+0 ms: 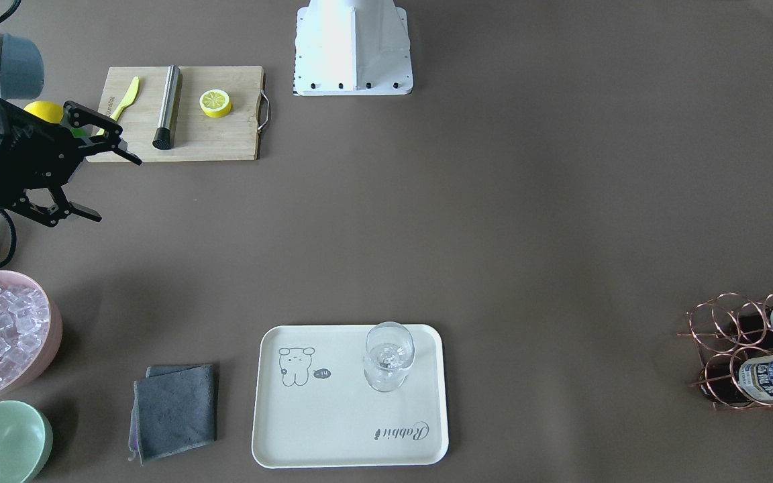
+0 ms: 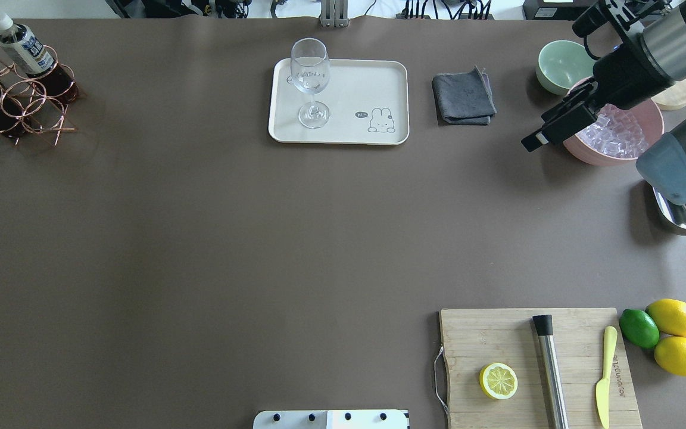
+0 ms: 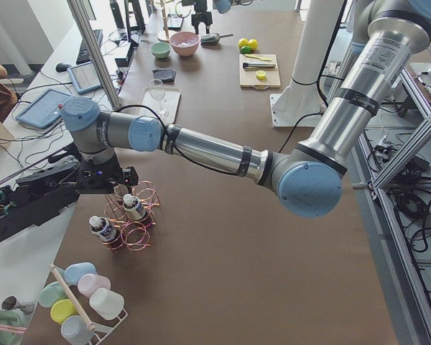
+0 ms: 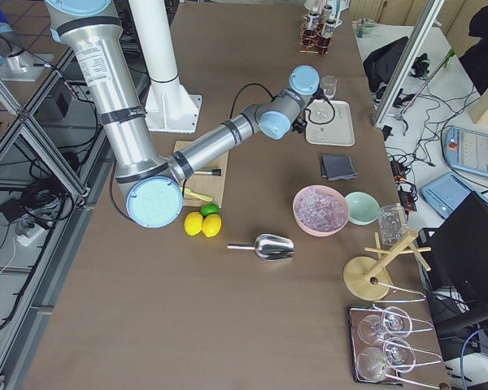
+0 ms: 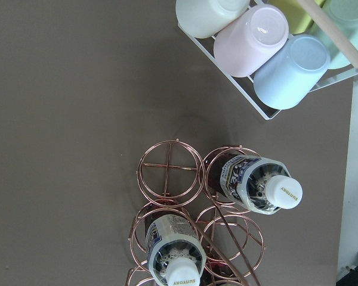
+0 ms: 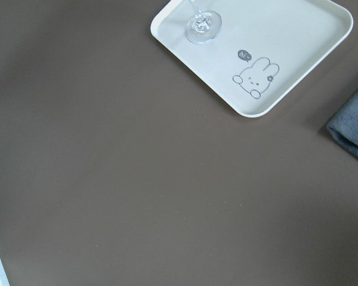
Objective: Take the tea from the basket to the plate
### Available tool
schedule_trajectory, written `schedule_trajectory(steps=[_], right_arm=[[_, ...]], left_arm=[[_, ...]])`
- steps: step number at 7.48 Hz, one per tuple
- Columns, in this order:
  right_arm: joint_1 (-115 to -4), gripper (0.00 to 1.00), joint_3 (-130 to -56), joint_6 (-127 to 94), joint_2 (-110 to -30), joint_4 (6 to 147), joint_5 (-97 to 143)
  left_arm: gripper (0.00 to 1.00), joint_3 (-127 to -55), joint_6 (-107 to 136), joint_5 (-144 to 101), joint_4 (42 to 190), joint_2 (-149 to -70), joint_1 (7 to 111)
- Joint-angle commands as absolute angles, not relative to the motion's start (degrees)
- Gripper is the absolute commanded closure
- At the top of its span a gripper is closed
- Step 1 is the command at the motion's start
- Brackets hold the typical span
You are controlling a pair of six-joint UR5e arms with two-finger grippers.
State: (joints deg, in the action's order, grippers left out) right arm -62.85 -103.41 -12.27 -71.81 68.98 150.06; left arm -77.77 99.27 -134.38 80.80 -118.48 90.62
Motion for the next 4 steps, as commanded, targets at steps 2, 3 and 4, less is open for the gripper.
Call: schedule_trajectory(steps=[2, 3, 4], right_arm=[[-61.62, 0.0, -101.7, -13.09, -68.9, 53.87, 145.41], [-59.52, 0.0, -98.73, -13.53, -68.99, 43.09, 142.67], [-58.81, 0.0, -96.96, -14.75, -69.52, 37.24, 141.43]], left_arm=[[0.03, -75.94, 98.88, -134.3, 81.04, -121.11, 87.99], [0.05, -75.94, 98.88, -134.21, 81.12, -121.2, 87.11], [0.08, -75.76, 98.79, -134.03, 82.17, -121.03, 86.75]])
